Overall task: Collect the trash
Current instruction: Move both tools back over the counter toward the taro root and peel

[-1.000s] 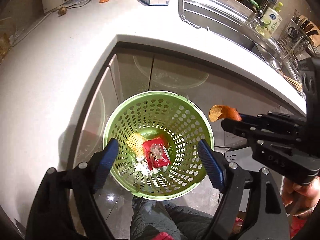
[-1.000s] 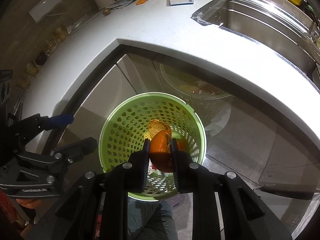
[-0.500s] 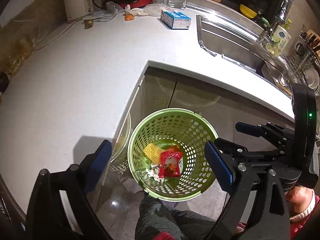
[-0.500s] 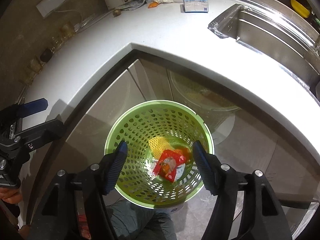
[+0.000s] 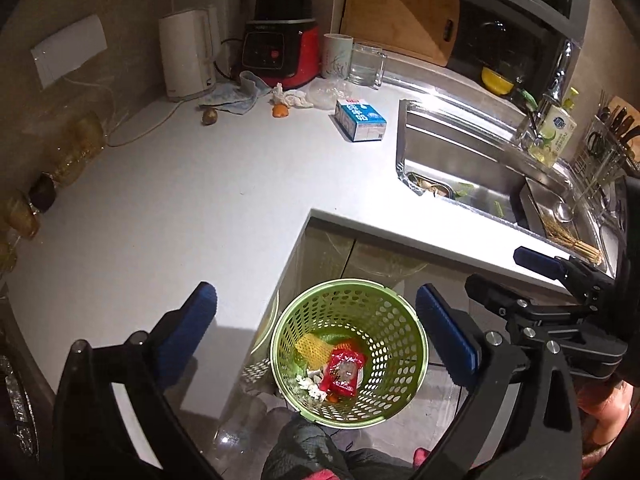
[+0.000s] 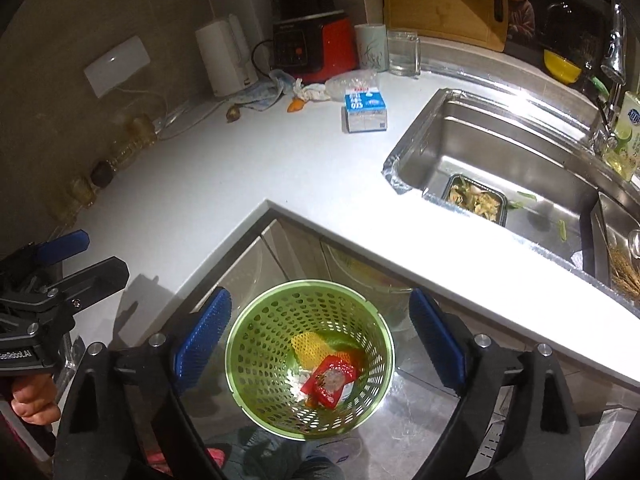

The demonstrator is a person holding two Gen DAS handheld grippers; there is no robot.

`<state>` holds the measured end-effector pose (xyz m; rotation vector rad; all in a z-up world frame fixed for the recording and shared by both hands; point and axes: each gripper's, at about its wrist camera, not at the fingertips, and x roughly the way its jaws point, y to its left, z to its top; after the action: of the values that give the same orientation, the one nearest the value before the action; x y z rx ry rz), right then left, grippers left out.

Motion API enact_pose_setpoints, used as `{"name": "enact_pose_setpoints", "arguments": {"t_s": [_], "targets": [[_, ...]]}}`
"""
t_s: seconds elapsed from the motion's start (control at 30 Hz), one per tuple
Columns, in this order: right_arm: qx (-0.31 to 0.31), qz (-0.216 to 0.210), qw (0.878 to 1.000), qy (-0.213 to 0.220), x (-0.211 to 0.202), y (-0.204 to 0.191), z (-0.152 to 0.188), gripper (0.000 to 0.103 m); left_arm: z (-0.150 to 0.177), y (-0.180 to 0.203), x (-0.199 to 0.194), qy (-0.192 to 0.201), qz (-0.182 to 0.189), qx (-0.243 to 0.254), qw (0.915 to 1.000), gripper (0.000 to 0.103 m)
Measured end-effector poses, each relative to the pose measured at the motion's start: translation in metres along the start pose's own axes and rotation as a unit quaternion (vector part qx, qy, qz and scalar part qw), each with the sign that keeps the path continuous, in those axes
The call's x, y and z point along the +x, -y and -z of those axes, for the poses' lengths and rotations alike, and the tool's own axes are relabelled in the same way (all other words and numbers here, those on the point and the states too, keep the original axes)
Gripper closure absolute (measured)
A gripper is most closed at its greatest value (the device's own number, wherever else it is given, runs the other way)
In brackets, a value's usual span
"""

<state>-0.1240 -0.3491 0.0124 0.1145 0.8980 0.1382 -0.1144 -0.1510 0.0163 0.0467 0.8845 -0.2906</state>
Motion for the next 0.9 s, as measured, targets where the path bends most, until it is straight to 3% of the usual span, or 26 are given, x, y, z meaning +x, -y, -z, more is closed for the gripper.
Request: {"name": "enact_pose_setpoints", "arguments": {"t_s": [0.37,0.63,0.9], "targets": [[-0.005,0.002,0.999,0.041,-0.016,0.0,-0.035,0.003,-0.034,-0.02,0.002,0.024,-0.028,-0.019,0.9991,0.008],[-0.006,0.011,0.999,0.049,0.009,0.006,-0.078,0.003,-0.076,-0.053,0.037,0.033,-0.043,-0.021,0.9983,0.008],[0.01,0.015,0.999,0.047,0.061,0.005,-0.133,0.003,-0.125,-0.091,0.092,0.038,-0.044,-0.007,0.9983,0.008]]}}
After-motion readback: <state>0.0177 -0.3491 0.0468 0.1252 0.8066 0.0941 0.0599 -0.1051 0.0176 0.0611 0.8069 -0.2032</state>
